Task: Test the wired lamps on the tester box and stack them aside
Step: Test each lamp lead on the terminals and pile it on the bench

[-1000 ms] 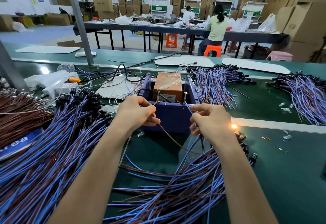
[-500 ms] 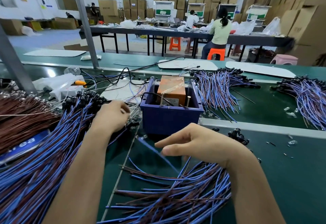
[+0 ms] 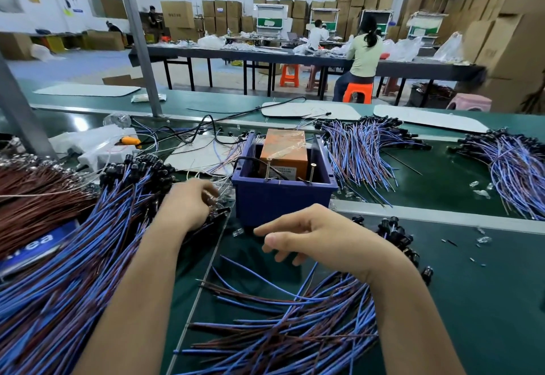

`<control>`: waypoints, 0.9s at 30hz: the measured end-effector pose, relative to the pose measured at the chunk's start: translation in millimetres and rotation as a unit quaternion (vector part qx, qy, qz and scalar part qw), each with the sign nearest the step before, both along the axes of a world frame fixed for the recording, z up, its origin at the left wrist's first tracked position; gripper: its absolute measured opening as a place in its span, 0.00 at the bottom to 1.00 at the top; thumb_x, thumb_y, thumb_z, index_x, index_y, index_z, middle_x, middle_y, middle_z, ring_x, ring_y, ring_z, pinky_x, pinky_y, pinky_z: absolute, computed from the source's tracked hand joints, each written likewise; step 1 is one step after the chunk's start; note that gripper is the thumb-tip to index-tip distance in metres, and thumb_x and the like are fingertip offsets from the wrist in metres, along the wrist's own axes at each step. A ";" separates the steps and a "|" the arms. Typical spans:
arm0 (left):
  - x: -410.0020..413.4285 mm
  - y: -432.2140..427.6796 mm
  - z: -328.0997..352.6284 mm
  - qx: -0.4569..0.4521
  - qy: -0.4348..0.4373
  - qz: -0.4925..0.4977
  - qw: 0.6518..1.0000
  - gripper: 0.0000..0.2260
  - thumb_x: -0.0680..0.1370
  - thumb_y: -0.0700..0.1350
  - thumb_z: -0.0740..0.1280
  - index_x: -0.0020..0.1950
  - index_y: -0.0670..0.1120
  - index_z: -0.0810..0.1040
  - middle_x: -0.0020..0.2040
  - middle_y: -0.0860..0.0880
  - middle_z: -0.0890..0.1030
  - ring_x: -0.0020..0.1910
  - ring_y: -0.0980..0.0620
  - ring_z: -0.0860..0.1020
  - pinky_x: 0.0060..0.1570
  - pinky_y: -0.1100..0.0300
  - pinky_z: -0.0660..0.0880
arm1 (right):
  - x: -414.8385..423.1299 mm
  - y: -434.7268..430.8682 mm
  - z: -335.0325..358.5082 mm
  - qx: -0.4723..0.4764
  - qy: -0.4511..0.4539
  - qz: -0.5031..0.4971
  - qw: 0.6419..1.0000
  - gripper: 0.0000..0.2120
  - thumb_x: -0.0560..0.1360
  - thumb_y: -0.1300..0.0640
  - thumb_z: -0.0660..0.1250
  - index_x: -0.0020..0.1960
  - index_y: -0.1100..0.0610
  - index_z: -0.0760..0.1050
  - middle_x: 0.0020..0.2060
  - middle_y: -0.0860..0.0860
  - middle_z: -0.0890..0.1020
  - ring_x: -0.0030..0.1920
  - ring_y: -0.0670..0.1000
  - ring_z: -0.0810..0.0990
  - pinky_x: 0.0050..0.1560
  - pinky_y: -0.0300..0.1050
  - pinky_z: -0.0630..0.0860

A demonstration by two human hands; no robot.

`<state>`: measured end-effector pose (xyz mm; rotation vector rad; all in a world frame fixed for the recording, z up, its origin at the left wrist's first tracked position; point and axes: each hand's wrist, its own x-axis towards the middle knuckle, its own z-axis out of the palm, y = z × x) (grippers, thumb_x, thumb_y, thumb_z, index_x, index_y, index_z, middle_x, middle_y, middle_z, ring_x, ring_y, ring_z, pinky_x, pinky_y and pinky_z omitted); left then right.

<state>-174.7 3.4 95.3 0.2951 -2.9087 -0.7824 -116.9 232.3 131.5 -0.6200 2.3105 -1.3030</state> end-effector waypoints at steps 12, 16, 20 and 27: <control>46.0 89.8 50.6 0.323 0.142 -0.215 0.911 0.16 0.76 0.41 0.68 0.63 0.51 0.75 0.48 0.52 0.81 0.46 0.55 0.81 0.52 0.61 0.77 | -6.7 -2.7 2.1 -0.270 -0.065 -0.097 0.956 0.11 0.79 0.63 0.60 0.47 0.53 0.80 0.38 0.49 0.84 0.33 0.48 0.81 0.31 0.35 0.73; 49.7 91.3 46.1 0.360 -0.026 -0.246 0.899 0.15 0.78 0.44 0.66 0.64 0.50 0.71 0.46 0.48 0.82 0.31 0.52 0.79 0.30 0.63 0.75 | -17.8 24.0 1.5 -0.292 0.007 -0.266 0.919 0.11 0.76 0.68 0.63 0.42 0.55 0.79 0.35 0.49 0.83 0.32 0.44 0.78 0.32 0.34 0.72; 48.1 79.9 48.9 0.299 -0.053 -0.271 0.913 0.07 0.79 0.42 0.64 0.56 0.45 0.79 0.40 0.49 0.85 0.27 0.56 0.74 0.25 0.68 0.68 | -22.8 57.8 0.5 -0.385 -0.006 -0.409 0.828 0.10 0.75 0.72 0.63 0.41 0.59 0.75 0.37 0.54 0.79 0.35 0.49 0.80 0.36 0.41 0.81; 49.1 101.9 40.0 0.320 -0.056 -0.276 0.905 0.22 0.77 0.51 0.67 0.70 0.52 0.69 0.51 0.48 0.84 0.53 0.53 0.81 0.62 0.51 0.73 | -15.7 68.5 6.6 -0.460 -0.052 -0.355 0.812 0.28 0.76 0.75 0.57 0.73 0.58 0.64 0.71 0.49 0.67 0.48 0.54 0.85 0.40 0.49 0.83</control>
